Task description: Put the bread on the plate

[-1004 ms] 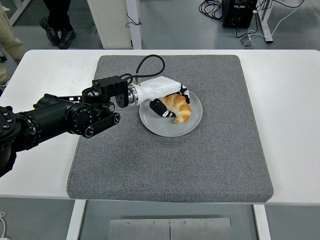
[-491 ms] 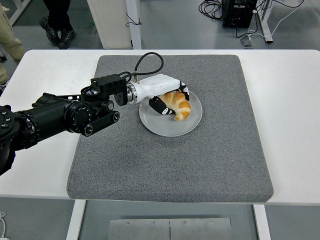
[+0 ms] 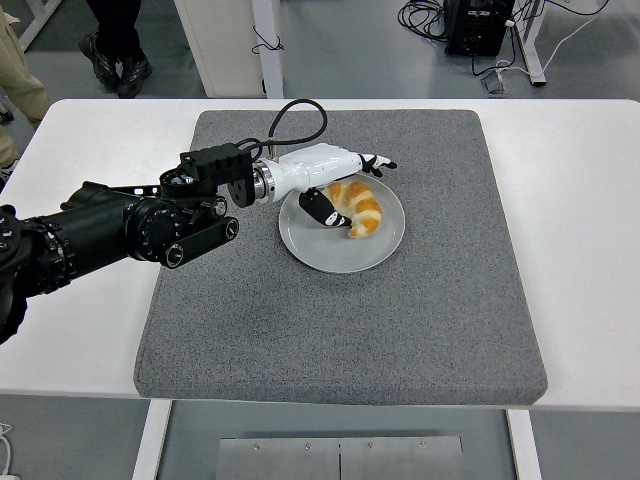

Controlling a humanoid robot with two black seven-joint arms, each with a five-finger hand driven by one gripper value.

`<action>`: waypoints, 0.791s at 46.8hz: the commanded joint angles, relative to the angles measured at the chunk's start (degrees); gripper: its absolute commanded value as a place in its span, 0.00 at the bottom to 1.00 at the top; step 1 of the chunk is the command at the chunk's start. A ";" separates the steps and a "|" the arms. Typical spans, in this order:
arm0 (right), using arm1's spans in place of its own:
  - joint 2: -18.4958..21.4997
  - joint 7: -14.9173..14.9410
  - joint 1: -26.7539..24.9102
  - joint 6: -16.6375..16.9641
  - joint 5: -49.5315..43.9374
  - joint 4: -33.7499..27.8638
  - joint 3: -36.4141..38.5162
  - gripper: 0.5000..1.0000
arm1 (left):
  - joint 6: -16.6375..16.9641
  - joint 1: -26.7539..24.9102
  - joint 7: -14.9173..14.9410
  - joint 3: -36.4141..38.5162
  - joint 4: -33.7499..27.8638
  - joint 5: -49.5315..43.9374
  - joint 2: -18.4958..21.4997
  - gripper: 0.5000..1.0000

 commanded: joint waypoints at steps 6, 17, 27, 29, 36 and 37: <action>0.00 -0.01 0.00 -0.01 0.00 -0.02 -0.07 1.00 | -0.50 -4.05 0.11 0.09 -7.30 -4.09 4.90 0.86; 0.00 -0.01 0.00 0.08 0.00 -0.02 0.01 1.00 | -0.50 -7.22 0.03 -0.78 -10.65 -6.81 8.77 0.91; 0.00 -0.01 0.00 -0.01 0.00 -0.02 -0.07 1.00 | -0.50 -7.39 0.12 -5.44 -10.56 -13.66 11.06 0.94; 0.00 -0.01 0.00 -0.01 0.00 0.07 0.01 1.00 | -0.50 -7.31 0.12 -6.41 -10.56 -15.86 11.23 0.94; 0.00 -0.01 0.00 -0.01 0.00 -0.02 0.01 1.00 | -0.50 -6.78 0.29 -9.22 -10.38 -25.87 12.03 0.94; 0.00 -0.01 0.00 -0.01 0.00 -0.02 0.01 1.00 | -0.50 -6.78 0.38 -9.40 -10.30 -27.37 12.11 0.94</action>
